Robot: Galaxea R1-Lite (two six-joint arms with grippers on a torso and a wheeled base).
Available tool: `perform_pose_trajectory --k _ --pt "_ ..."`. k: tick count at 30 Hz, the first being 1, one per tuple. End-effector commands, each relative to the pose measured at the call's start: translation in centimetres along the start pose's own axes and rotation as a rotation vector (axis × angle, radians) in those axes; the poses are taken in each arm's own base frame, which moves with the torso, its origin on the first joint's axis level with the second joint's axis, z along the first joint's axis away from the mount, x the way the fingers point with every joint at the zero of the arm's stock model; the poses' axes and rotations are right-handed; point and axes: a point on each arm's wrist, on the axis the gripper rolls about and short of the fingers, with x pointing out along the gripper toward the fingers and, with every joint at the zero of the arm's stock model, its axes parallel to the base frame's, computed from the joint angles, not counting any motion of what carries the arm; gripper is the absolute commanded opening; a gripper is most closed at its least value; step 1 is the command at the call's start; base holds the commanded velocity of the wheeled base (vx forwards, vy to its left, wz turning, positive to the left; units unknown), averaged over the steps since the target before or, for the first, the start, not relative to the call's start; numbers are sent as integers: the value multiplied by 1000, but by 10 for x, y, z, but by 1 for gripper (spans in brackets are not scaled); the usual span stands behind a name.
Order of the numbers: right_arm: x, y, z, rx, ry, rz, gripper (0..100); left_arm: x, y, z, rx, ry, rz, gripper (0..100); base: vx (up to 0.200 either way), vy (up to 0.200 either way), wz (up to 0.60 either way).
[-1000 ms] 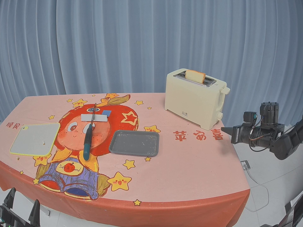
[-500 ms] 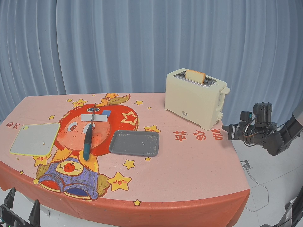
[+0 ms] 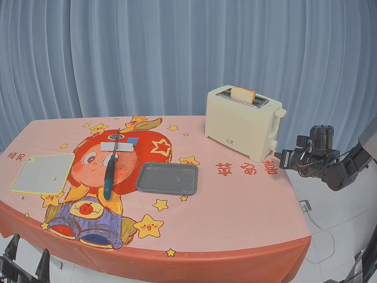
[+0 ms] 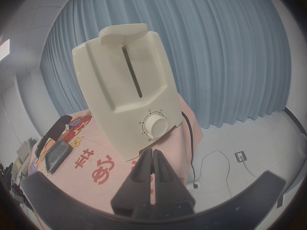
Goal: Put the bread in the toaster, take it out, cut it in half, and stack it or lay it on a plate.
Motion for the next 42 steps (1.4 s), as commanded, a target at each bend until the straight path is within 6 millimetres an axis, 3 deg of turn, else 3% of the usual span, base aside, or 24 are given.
perform_pose_trajectory --k 1,42 --pt "6 -1 -4 3 12 -6 0 1 0 -5 0 17 1 100 0 0 0" --pt "10 4 -1 10 1 9 0 1 0 -5 0 17 1 100 0 0 0"
